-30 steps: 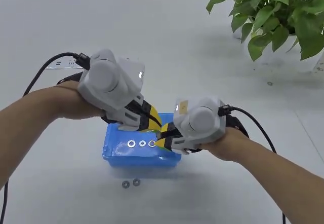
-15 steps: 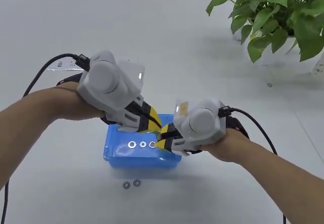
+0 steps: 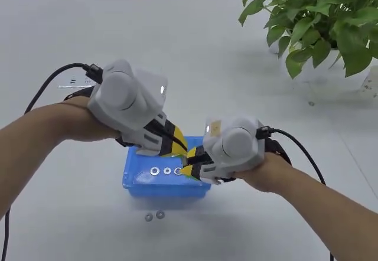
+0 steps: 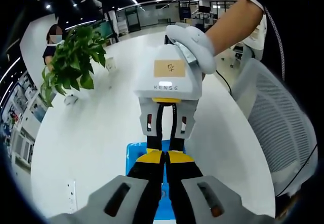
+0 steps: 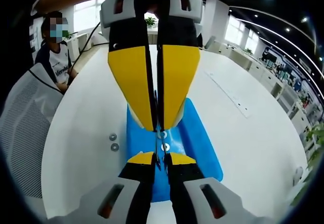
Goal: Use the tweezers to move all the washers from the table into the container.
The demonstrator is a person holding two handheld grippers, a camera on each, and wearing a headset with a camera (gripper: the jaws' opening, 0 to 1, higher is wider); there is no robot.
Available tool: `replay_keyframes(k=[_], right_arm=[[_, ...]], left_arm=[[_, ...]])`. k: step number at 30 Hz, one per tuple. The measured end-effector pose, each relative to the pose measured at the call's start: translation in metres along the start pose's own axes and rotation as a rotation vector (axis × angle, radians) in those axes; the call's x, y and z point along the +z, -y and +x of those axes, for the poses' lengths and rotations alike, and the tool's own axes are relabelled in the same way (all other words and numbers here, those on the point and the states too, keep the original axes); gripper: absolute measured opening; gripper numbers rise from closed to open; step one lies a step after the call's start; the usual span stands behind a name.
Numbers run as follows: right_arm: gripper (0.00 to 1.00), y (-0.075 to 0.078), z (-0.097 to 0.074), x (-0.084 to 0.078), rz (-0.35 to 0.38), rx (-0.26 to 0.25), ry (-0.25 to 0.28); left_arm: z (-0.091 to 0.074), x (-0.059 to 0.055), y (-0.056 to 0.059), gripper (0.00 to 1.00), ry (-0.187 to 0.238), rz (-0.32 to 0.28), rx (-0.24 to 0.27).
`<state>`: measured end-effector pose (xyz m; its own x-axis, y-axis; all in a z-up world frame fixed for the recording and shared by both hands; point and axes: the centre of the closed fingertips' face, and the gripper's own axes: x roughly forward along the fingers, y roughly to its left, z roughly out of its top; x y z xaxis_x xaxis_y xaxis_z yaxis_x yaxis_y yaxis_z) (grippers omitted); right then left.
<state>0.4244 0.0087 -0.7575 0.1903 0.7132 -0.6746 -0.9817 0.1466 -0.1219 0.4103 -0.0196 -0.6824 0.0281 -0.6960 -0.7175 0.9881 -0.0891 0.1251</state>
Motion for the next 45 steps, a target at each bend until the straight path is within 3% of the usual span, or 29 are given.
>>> replay_keyframes(k=[25, 45], right_arm=[[0.11, -0.029, -0.007, 0.036, -0.007, 0.012, 0.052], [0.11, -0.062, 0.005, 0.039, -0.02, 0.068, 0.044]], left_arm=[[-0.033, 0.01, 0.029, 0.04, -0.035, 0.021, 0.029], [-0.036, -0.002, 0.056, 0.05, -0.033, -0.014, 0.032]])
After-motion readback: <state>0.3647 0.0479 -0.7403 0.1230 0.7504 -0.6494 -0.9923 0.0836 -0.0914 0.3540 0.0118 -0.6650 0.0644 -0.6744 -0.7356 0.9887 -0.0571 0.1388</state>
